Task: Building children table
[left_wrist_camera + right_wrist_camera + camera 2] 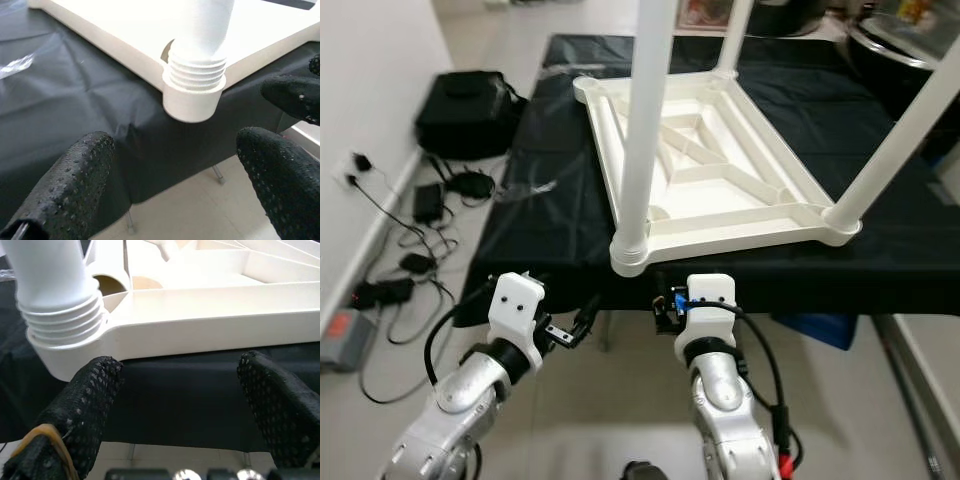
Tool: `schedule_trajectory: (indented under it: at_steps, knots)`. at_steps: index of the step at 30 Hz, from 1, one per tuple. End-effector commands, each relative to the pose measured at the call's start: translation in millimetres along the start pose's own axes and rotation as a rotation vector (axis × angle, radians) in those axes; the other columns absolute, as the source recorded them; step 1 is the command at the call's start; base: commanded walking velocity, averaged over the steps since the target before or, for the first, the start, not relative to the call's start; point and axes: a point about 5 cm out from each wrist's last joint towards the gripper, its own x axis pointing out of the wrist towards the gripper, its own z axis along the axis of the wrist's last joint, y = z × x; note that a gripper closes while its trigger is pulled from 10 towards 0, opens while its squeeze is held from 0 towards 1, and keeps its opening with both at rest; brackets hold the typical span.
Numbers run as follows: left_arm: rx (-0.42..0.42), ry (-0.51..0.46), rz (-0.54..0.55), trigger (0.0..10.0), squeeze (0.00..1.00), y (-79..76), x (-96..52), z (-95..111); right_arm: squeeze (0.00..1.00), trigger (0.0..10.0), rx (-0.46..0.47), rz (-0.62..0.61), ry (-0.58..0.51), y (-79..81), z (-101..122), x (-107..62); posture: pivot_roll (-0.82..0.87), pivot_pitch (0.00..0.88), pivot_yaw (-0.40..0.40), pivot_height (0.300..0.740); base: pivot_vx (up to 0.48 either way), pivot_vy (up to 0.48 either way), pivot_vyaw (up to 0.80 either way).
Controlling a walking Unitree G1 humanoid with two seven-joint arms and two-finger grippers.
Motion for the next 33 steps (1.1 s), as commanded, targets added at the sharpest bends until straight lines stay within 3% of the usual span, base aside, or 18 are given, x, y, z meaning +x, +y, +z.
schedule_trajectory:
  at_steps: [1,9,20,25,32,33]
  knots:
    - [0.013,0.018,-0.012,10.0,0.0,-2.5,-2.4,-5.2,0.0,10.0,-0.007,-0.004,0.001,-1.5,0.2,-2.2,0.1,0.117,-0.027,0.74,0.0,-0.45,0.0]
    - [0.04,0.024,-0.027,10.0,0.0,-4.7,-2.4,-6.2,0.0,10.0,-0.017,-0.008,0.004,-1.6,-0.4,-2.4,0.11,0.124,-0.027,0.74,0.064,-0.398,0.0]
    - [0.034,0.02,-0.016,10.0,0.0,-2.9,-2.3,-5.9,0.0,10.0,0.013,-0.031,0.021,-6.2,-0.1,0.6,0.12,0.128,-0.026,0.74,0.0,0.0,0.0]
    - [0.019,0.018,0.0,10.0,0.0,0.2,-2.3,-4.9,0.0,10.0,0.051,-0.001,-0.082,-19.8,23.7,21.6,0.11,0.131,-0.023,0.74,0.0,0.0,0.0]
    - [0.013,0.016,0.005,10.0,0.0,0.7,-1.9,-4.6,0.0,10.0,0.057,0.003,-0.149,-24.2,41.1,34.4,0.12,0.134,-0.025,0.74,0.0,0.0,0.0]
    - [0.009,0.013,0.008,10.0,0.0,1.0,-1.9,-4.3,0.0,10.0,0.089,0.046,-0.195,-22.8,56.2,45.1,0.12,0.136,-0.024,0.74,0.0,0.0,0.0]
